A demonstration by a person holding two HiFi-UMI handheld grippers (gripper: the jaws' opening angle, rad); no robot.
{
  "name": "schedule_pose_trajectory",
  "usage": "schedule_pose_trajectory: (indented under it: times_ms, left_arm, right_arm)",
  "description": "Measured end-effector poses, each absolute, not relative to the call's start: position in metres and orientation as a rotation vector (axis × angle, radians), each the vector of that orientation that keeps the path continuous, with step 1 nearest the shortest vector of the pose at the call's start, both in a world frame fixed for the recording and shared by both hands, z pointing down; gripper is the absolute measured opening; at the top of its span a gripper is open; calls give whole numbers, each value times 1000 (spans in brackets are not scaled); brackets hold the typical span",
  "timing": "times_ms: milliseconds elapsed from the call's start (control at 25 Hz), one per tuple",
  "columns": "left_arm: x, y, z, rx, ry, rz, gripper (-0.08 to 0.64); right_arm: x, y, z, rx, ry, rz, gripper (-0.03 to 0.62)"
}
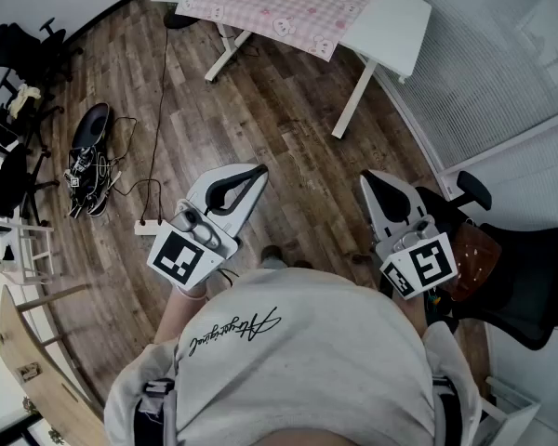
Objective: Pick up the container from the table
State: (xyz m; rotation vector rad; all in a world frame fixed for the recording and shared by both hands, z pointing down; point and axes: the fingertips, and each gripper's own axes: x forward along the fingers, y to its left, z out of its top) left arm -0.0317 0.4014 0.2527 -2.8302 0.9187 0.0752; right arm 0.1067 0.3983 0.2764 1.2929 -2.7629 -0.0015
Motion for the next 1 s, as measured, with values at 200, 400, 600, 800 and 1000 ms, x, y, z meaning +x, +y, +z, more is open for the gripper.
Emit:
schedule_pose_trajectory:
  times_ms: [200,400,600,800,1000]
  left_arm:
    - [-31,402,254,-2833,916,69,0]
    - [-32,403,254,-2831,916,58,0]
    - [-32,403,253,-2828,924,49,0]
    - [-33,403,253,-2827,940,49,0]
    - [-34,402,255,-2823,962,45,2]
  right_arm:
    - [107,398,276,1295,-2761,-3,2]
    - [105,399,276,1280,-2768,-4,2]
    - [104,398,274,1269,-2773,-9,2]
    - [102,400,271,1277,-2795,-9,3]
    - [101,400,274,1277,-2821,26,3]
